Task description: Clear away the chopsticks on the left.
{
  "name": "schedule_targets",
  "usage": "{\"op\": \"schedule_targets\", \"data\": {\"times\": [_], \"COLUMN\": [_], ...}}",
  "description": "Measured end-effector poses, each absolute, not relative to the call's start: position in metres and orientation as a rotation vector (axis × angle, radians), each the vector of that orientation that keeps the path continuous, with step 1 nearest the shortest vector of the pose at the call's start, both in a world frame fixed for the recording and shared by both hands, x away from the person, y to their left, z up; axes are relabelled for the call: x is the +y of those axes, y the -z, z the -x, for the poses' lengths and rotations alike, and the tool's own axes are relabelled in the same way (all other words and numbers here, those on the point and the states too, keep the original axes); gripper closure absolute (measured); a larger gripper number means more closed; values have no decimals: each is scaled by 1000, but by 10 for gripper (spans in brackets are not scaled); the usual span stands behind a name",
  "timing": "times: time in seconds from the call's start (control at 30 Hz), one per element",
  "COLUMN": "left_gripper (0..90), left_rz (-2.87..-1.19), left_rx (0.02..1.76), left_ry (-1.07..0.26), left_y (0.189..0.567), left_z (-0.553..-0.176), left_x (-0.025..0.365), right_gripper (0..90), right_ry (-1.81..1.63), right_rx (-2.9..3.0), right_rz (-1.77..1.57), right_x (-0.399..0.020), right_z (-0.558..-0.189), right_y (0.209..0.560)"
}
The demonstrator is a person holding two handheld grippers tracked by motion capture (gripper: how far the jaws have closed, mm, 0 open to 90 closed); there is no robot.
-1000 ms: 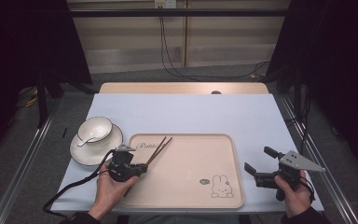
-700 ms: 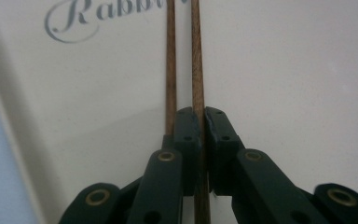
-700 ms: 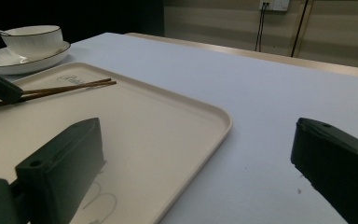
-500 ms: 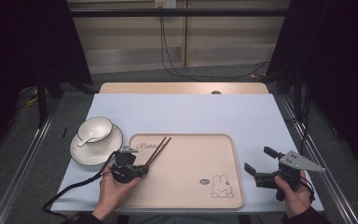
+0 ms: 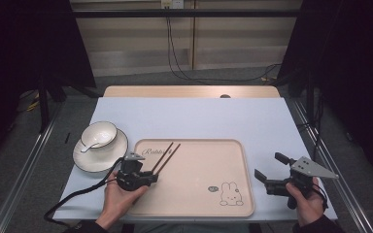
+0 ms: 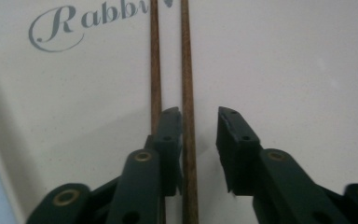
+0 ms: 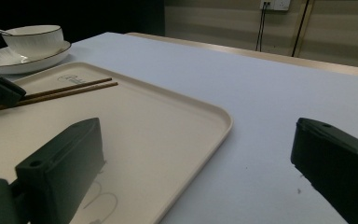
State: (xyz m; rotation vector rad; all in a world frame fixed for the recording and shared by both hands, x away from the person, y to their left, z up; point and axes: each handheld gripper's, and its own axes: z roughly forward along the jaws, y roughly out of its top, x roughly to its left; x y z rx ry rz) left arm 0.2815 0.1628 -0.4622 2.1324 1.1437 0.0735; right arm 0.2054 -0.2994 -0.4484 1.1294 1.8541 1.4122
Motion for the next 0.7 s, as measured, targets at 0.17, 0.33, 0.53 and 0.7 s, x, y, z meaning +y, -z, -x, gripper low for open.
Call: {"op": "schedule_targets", "data": {"times": [0.17, 0.33, 0.53, 0.7], "left_gripper": [601, 410, 254, 107], "left_rz": [-2097, -2056, -2004, -1993], "left_rx": [1067, 1003, 860, 846], "left_ry": [-68, -80, -123, -244], "left_y": [456, 451, 436, 426], "left_z": [-280, -278, -272, -268], "left_x": [166, 168, 177, 190], "right_gripper": [21, 21, 21, 21], "right_ry": [-1414, -1416, -1419, -1422], "right_rx": [1854, 1854, 1855, 1855], "right_rz": [-1130, -1130, -1129, -1132], "right_x": [-299, -299, -299, -299], "right_z": [-205, -205, -205, -205], "right_y": [448, 448, 448, 448]}}
